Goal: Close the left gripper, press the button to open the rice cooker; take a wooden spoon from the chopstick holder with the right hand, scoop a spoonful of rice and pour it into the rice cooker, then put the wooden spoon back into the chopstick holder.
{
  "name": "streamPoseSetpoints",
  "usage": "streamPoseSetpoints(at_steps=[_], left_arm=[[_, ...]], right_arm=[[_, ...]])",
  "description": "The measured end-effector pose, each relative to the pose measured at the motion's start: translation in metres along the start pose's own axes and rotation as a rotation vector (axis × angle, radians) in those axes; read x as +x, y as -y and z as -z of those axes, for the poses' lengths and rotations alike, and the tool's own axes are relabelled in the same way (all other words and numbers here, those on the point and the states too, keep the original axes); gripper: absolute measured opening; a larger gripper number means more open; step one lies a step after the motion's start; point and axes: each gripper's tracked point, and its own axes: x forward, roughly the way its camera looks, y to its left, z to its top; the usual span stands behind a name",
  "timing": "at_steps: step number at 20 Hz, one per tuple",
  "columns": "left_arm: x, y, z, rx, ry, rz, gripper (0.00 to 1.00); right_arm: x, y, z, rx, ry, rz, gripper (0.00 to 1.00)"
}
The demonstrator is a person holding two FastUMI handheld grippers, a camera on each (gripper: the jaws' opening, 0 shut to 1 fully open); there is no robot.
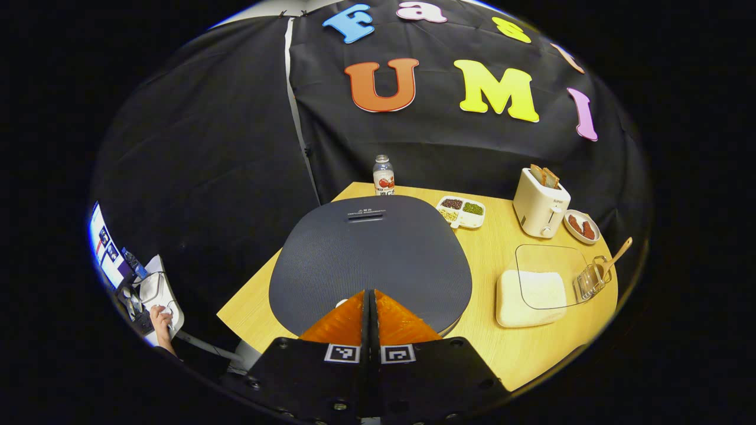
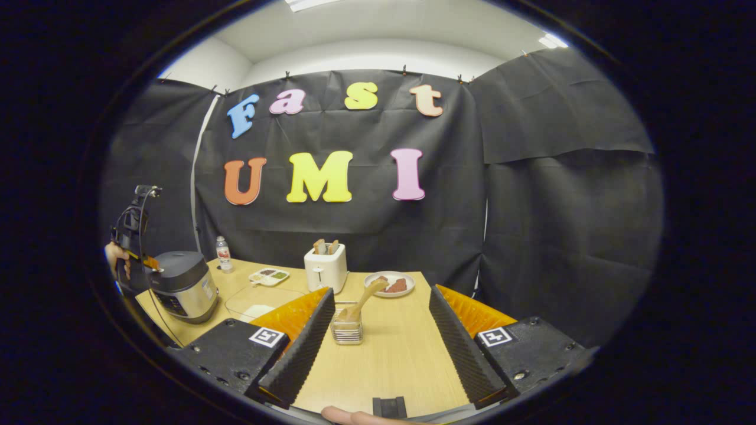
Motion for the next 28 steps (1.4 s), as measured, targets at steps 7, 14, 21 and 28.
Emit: streamPoseSetpoints(at_steps=[7, 14, 21, 28], left_arm=[[0.0, 0.0, 0.003, -0.046, -0.019, 0.037, 0.0], [-0.022, -0.004, -0.029, -0.09, 0.138, 0.024, 0.0], [-0.108, -0.001, -0.085, -0.103, 0.391, 0.057, 0.98], [-0.155, 0.021, -0.069, -0.073, 0.511, 0.101, 0.95]], right_arm=[[-0.006, -0.011, 0.0, -0.018, 0.008, -0.02, 1.0], [-0.015, -0.015, 0.0, -0.048, 0.018, -0.019, 1.0], [-0.01, -0.023, 0.018, -0.061, -0.013, -0.031, 1.0], [0.019, -0.028, 0.034, -0.06, -0.018, -0.024, 1.0]])
